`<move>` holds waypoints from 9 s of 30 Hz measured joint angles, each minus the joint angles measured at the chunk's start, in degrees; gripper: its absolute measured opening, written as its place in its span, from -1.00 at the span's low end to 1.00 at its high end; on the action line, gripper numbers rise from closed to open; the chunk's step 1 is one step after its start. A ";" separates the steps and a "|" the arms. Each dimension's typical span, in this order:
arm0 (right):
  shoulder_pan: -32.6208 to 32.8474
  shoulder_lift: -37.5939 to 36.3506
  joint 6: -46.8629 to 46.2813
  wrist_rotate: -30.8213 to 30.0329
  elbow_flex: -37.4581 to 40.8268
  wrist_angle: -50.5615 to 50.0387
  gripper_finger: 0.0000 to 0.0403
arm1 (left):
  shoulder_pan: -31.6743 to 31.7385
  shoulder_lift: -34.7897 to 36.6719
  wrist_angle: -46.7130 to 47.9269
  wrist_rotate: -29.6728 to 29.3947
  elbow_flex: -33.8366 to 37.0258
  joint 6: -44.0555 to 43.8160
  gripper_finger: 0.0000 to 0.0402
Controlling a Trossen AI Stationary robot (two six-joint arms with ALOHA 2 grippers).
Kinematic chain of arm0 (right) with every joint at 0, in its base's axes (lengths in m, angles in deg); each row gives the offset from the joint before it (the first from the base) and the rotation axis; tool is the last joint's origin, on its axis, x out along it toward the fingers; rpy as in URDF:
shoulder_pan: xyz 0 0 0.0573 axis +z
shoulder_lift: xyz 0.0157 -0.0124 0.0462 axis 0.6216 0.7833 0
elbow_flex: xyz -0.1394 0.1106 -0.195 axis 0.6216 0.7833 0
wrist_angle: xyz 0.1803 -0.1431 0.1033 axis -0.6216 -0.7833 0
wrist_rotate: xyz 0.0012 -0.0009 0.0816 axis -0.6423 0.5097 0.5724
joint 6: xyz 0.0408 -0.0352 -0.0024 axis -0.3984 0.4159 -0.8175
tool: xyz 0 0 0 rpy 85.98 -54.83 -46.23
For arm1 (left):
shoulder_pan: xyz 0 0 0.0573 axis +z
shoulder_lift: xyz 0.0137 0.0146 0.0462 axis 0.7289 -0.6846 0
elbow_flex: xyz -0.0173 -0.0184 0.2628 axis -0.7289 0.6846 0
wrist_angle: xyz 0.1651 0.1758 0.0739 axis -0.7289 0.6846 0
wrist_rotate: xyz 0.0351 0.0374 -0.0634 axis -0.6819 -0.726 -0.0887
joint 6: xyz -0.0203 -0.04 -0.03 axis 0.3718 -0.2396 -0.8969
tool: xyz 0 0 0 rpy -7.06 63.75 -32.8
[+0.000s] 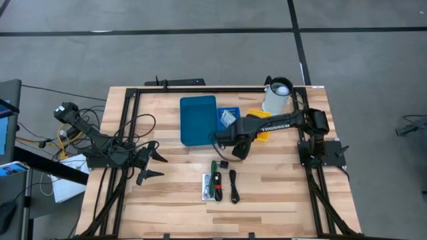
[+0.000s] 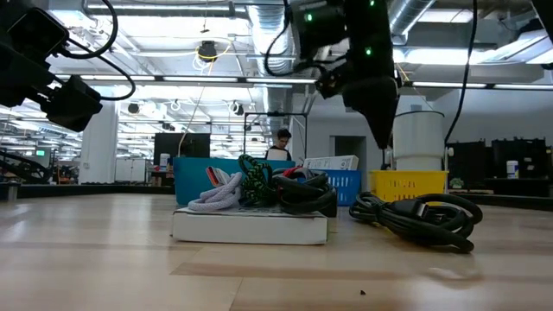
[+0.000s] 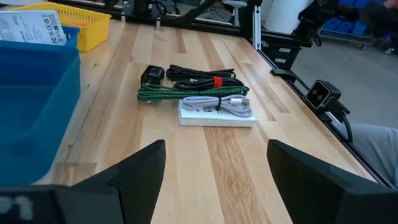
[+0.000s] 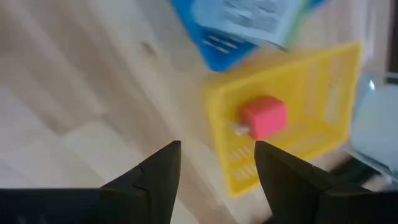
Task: Pick and place items into bin
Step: Put the black charger adapter into the yellow bin
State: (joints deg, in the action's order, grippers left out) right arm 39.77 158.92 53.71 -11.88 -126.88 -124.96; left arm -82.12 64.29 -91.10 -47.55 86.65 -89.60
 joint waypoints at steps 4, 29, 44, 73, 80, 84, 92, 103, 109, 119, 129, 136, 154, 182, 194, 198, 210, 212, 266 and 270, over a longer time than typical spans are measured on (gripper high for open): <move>3.91 0.00 0.00 0.86 0.00 3.82 -0.01 | 0.02 -0.01 0.00 0.00 0.00 0.00 0.34; 10.89 0.62 7.80 6.08 -0.04 27.46 -0.03 | 0.01 -0.02 0.00 0.00 0.00 0.00 0.34; 11.00 5.91 10.40 9.33 -0.08 30.78 0.08 | 0.01 -0.02 -0.22 0.00 0.02 0.00 0.34; 10.17 12.57 10.91 12.50 -0.07 30.97 -0.13 | 0.00 -0.02 -0.33 0.00 0.02 0.00 0.34; 10.19 12.50 12.73 12.56 -0.07 31.30 -0.31 | 0.00 -0.02 -0.35 0.00 0.02 0.00 0.34; 10.19 12.49 12.87 12.37 -0.06 31.43 -0.26 | 0.02 -0.02 -0.35 0.02 0.02 -0.02 0.34; 9.92 12.50 13.53 10.37 -3.62 30.27 0.11 | 0.00 -0.02 -0.38 0.00 0.02 0.00 0.34; 9.29 12.44 12.46 8.80 -11.31 13.13 0.21 | 0.01 -0.02 -0.39 0.00 0.02 -0.01 0.34; 9.51 12.44 9.37 10.90 -11.34 10.62 0.19 | 0.00 -0.02 -0.39 0.00 0.02 0.00 0.34; 9.49 12.44 6.07 13.67 -11.14 11.25 0.19 | 0.01 -0.02 -0.39 0.00 0.02 0.00 0.34; 9.42 12.44 5.29 15.11 -7.70 15.58 0.19 | 0.00 -0.04 -0.39 0.00 0.02 0.00 0.34; 9.34 12.44 5.29 15.08 -3.93 19.45 0.19 | 0.00 -0.04 -0.39 0.00 0.02 0.00 0.34; 9.38 12.44 3.85 14.80 -1.07 22.72 -0.26 | 0.00 -0.03 -0.39 0.00 0.02 0.00 0.34; 9.40 12.44 5.92 14.82 -1.09 22.49 -0.62 | 0.01 -0.04 -0.39 0.00 0.02 0.00 0.34; 9.31 12.44 3.15 13.27 -6.98 3.75 -0.32 | 0.01 -0.03 -0.39 0.00 0.02 0.00 0.34; 9.27 12.44 0.44 9.91 -9.74 -6.76 -0.25 | 0.00 -0.04 -0.39 0.00 0.02 0.00 0.34; 13.68 5.39 -7.92 0.24 -8.27 -9.62 -0.20 | 0.00 -0.03 -0.34 0.01 0.02 0.00 0.34; 15.01 2.49 -11.52 -2.43 -5.93 -9.81 -0.20 | 0.02 -0.02 -0.32 0.00 0.02 -0.01 0.34; -3.47 -38.95 -35.28 0.05 46.42 17.59 0.29 | 0.02 -0.04 -0.02 0.00 0.00 0.00 0.34; -5.79 -38.93 -33.64 1.76 46.42 17.76 0.29 | 0.02 -0.03 -0.01 0.00 0.00 -0.02 0.34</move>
State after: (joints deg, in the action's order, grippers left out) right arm 33.98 120.00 20.07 -10.12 -80.45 -107.21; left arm -82.10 64.26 -91.11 -47.55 86.65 -89.62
